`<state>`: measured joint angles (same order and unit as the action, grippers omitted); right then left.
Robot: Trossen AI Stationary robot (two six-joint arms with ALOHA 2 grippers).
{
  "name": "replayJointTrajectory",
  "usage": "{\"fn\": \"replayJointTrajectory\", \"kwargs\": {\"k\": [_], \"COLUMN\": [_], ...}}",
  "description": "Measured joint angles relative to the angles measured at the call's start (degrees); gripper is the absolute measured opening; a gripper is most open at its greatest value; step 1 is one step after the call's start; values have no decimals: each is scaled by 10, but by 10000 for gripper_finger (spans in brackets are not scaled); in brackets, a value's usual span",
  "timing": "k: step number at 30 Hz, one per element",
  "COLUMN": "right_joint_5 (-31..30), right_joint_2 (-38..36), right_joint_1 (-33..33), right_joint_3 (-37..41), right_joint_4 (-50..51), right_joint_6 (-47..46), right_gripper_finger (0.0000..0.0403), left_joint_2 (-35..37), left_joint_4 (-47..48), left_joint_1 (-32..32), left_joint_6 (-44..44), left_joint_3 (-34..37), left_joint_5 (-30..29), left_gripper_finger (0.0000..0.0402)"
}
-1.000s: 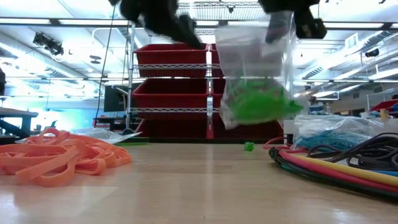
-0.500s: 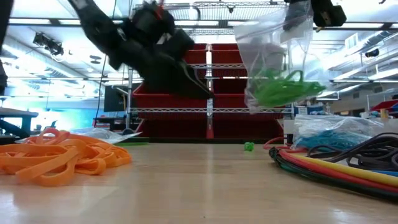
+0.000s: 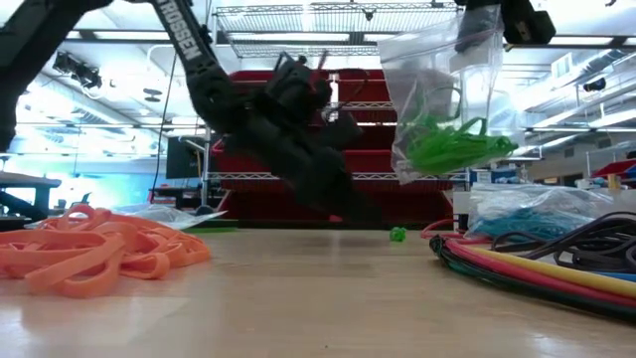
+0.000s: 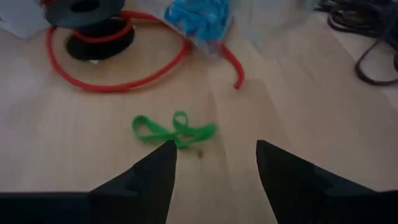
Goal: Sort rubber bands
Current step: Put the green rubber band into the transparent zip bag
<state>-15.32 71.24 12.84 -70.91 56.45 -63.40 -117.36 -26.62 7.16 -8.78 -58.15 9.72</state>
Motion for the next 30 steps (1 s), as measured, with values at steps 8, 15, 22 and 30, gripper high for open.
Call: {"fn": "replayJointTrajectory", "kwargs": {"k": [8, 15, 22, 30], "right_joint_5": [-15, -16, -19, -18], "right_joint_2": [0, 0, 0, 0], "right_joint_1": [11, 11, 14, 26], "right_joint_3": [0, 0, 0, 0], "right_joint_4": [-1, -2, -2, -2], "right_joint_6": [-4, -3, -2, -16], "right_gripper_finger": [0, 0, 0, 0], "left_joint_2": [-44, -55, -49, 41], "left_joint_4": [22, 70, 94, 250], "left_joint_1": [6, 21, 22, 9], "left_joint_6": [24, -29, -32, -88], "left_joint_3": [-52, -72, -71, -64], "left_joint_5": [-71, 8, 32, 46], "left_gripper_finger": [222, 60, 6, 2]}}
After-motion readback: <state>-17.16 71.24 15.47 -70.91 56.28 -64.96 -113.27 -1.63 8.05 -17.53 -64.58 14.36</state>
